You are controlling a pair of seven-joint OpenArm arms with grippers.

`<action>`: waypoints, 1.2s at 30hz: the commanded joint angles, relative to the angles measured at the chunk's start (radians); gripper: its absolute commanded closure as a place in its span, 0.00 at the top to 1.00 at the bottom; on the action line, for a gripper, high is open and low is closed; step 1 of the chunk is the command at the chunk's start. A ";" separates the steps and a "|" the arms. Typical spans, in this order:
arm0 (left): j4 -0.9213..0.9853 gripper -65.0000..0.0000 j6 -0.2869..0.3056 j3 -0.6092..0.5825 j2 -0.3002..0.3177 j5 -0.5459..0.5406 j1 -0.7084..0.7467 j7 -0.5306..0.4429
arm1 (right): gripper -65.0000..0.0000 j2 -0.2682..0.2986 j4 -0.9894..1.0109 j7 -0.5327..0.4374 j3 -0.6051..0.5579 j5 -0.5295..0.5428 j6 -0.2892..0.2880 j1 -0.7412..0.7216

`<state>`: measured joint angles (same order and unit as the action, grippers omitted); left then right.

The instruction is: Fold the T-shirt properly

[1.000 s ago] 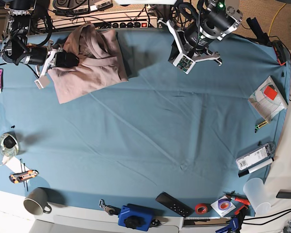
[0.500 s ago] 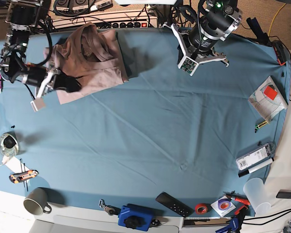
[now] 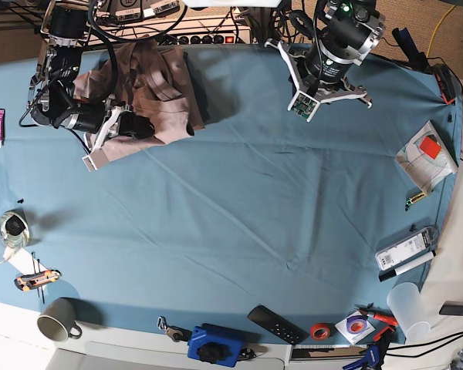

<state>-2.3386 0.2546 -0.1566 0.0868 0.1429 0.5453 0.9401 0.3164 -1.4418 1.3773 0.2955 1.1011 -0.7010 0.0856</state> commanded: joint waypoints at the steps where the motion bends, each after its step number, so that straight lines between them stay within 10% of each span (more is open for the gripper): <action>1: -0.018 0.00 -0.004 0.007 0.000 0.003 0.003 -0.025 | 0.00 0.029 -0.010 0.019 0.006 -0.024 0.003 -0.005; 17: -0.018 0.00 0.069 0.544 -0.001 -0.355 0.002 -0.027 | 0.00 0.055 -0.277 0.019 0.252 0.122 0.003 0.004; 36: -0.018 0.00 0.016 0.594 -0.003 -0.496 0.246 0.144 | 0.00 0.041 -0.541 0.019 0.340 0.117 0.003 0.541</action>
<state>-2.3386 0.2695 0.4335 0.0780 -0.3450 0.7818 1.0939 0.3435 -1.9694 1.4128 0.6266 1.1992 -0.6964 0.6235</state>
